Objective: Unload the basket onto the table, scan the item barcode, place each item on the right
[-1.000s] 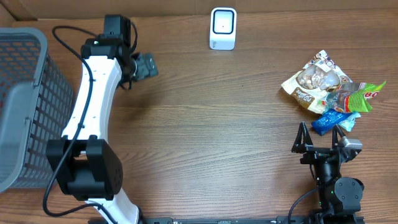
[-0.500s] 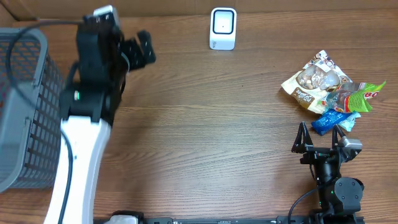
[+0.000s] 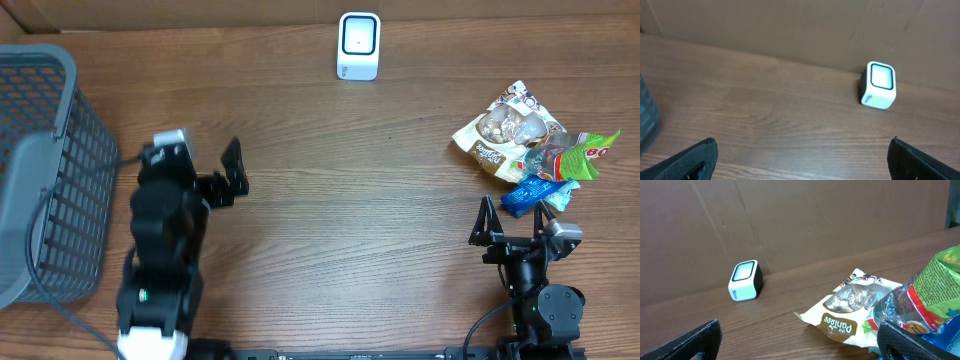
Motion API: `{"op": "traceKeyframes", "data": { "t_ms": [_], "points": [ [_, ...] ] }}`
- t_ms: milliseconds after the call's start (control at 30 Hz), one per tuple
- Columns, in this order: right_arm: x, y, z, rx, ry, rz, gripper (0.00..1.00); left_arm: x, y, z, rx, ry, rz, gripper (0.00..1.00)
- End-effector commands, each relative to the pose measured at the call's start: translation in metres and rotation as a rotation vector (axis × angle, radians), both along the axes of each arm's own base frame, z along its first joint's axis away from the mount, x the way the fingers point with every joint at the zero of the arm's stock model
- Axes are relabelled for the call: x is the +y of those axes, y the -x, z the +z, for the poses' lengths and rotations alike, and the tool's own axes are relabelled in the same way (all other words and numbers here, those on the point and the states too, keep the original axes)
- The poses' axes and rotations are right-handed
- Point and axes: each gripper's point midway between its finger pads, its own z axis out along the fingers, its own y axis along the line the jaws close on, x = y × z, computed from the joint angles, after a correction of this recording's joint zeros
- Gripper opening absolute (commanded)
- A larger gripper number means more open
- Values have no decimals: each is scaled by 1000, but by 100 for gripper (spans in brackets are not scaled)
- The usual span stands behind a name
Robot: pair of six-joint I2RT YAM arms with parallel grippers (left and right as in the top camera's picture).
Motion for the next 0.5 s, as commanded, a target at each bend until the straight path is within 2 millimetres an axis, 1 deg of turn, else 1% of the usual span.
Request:
{"op": "traceKeyframes", "data": {
  "t_ms": [0,100,233,367,467],
  "points": [
    [0,0,-1,-6,1,-1,100,-1,17,-13,-33,-66,-39,100],
    [0,0,-1,-6,1,-2,100,0,32,-23,-95,-98,-45,100],
    [0,0,-1,-6,1,-1,100,1,43,-34,-173,-134,-51,100],
    [0,0,-1,-6,1,-2,100,1,51,-50,-214,-140,-50,100],
    [0,0,-1,-6,1,-1,100,1,55,-52,-263,-144,-46,100]
  ]
}}
